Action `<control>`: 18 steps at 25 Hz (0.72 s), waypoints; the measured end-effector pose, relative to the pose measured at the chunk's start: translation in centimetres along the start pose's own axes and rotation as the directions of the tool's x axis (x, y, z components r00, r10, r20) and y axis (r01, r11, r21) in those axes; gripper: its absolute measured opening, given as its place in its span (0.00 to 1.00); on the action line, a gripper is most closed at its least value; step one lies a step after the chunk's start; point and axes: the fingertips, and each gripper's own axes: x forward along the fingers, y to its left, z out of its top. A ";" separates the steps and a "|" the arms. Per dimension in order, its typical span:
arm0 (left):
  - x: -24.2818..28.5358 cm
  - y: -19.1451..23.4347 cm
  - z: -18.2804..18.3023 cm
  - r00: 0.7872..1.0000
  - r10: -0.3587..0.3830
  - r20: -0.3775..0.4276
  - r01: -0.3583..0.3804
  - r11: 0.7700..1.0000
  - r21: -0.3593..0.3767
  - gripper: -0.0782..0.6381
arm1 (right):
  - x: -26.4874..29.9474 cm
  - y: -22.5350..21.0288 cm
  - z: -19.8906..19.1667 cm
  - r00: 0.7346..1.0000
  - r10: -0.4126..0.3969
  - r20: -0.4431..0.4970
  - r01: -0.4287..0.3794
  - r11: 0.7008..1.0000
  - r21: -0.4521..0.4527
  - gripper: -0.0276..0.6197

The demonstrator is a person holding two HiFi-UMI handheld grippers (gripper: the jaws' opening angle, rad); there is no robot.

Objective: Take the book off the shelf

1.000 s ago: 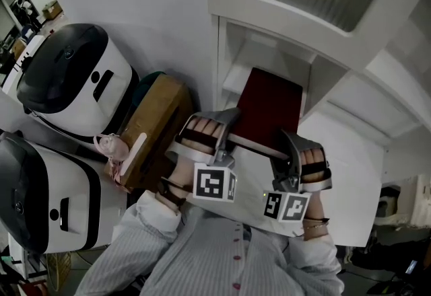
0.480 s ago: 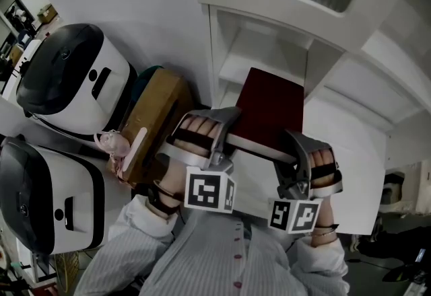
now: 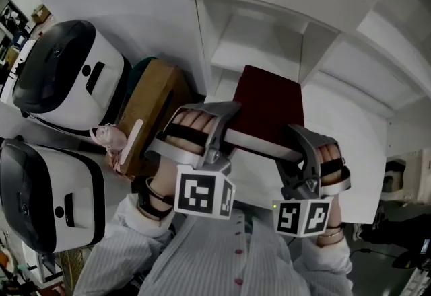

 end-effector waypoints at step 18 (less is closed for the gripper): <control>2.8 -8.4 3.5 0.959 -0.279 0.052 0.282 0.957 -0.068 0.49 | -2.5 6.6 -5.5 0.965 0.258 -0.048 -0.245 0.952 0.184 0.39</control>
